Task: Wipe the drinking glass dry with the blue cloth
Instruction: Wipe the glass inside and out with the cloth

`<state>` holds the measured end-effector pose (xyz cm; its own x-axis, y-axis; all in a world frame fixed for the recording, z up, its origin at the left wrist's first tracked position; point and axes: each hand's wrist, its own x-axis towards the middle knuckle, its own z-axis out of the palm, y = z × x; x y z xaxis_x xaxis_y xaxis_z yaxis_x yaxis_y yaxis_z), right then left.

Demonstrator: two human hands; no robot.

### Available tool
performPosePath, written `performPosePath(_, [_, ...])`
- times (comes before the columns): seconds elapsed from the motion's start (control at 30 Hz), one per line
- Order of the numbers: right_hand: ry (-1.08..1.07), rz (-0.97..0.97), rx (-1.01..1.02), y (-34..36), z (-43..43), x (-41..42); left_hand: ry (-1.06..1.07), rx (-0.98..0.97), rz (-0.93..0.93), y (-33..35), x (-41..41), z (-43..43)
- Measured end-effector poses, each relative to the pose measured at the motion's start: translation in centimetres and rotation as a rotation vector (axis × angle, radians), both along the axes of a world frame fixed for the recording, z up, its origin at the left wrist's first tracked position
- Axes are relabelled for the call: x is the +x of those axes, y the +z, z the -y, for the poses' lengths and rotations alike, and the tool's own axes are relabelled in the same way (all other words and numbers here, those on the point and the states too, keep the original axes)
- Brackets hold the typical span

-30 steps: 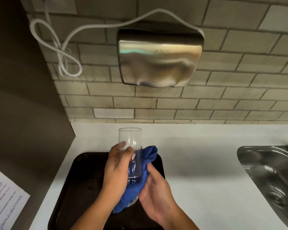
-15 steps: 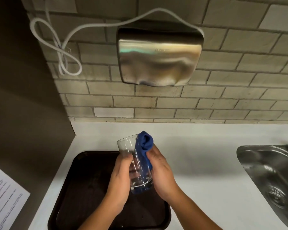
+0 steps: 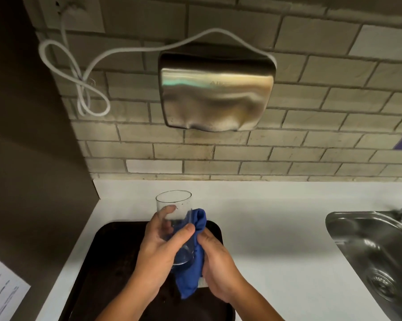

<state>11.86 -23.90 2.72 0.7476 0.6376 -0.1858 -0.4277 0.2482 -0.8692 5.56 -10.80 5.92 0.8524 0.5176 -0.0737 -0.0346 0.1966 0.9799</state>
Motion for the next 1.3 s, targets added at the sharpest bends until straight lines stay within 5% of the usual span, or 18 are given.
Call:
performPosePath(0.37, [0.034,-0.408,0.213,-1.1,-0.8,-1.4,0.038,0.307,0.073,-0.7,-1.4,0.7])
performPosePath(0.8, [-0.097,0.292,-0.041,0.2,-1.2,-3.2,0.052,0.016,0.016,-1.5,-0.7,-0.9])
performPosePath(1.3, [-0.116,0.285,-0.177,2.8,-1.2,0.6,-0.037,-0.042,0.021,-1.2,-1.3,-0.7])
